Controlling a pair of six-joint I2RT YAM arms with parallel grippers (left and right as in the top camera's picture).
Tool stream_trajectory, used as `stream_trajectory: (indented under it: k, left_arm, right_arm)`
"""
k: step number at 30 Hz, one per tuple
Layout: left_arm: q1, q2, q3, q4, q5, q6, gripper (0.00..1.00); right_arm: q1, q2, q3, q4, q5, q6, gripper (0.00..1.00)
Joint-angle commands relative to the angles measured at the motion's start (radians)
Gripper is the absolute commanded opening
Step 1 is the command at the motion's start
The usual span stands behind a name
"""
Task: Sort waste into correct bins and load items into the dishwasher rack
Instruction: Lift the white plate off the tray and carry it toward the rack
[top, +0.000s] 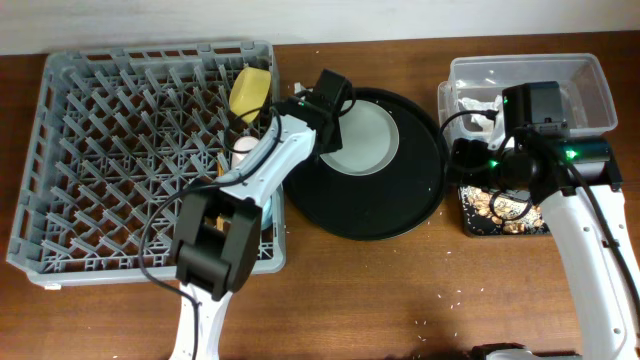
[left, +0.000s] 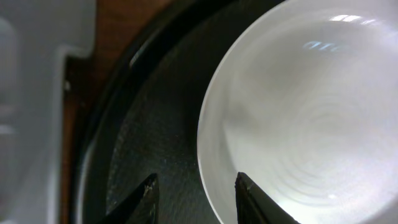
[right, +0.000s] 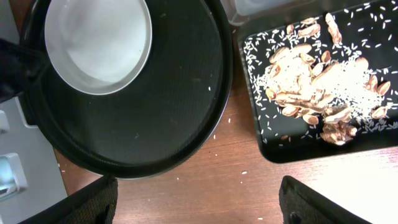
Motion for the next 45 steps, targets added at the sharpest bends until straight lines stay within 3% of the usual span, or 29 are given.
stream_trajectory:
  k: [1,5,10,14,16,19,24,29,36,41,45]
  left_arm:
    - [-0.005,0.048,0.0,0.012,-0.006,-0.029,0.39]
    - [-0.013,0.054,0.0,0.026,-0.007,-0.029,0.38]
    - [-0.023,0.087,0.0,0.029,-0.007,-0.029,0.26]
    - [-0.023,0.108,0.0,0.029,-0.007,-0.029,0.25]
    - [-0.023,0.108,0.0,0.029,-0.007,-0.029,0.2]
    - [-0.023,0.108,0.0,0.031,-0.007,-0.029,0.01]
    - [-0.023,0.106,0.002,0.032,-0.007,-0.018,0.01]
    - [-0.02,0.037,0.064,-0.008,-0.027,0.119,0.01]
    - [-0.02,-0.186,0.171,-0.057,-0.245,0.363,0.01]
    - [-0.02,-0.35,0.171,-0.046,-0.509,0.636,0.0]
    - [0.001,-0.393,0.171,-0.023,-0.804,0.746,0.0]
  right_arm:
    - [-0.003,0.003,0.007,-0.004,-0.001,-0.006,0.84]
    - [-0.003,0.003,0.007,-0.004,-0.001,-0.006,0.84]
    - [-0.003,0.003,0.007,-0.007,-0.001,-0.006,0.84]
    - [-0.003,0.003,0.007,-0.007,-0.001,-0.006,0.84]
    - [-0.003,0.003,0.007,-0.007,-0.001,-0.006,0.84]
    - [-0.003,0.003,0.007,-0.007,-0.001,-0.007,0.84]
    - [-0.003,0.003,0.007,-0.005,-0.001,-0.006,0.84]
    - [-0.003,0.003,0.007,-0.005,-0.001,-0.007,0.84]
    - [-0.003,0.003,0.007,-0.005,-0.001,-0.006,0.84]
    - [-0.003,0.003,0.007,-0.005,-0.002,-0.006,0.84]
    - [-0.003,0.003,0.007,-0.004,-0.002,-0.006,0.84]
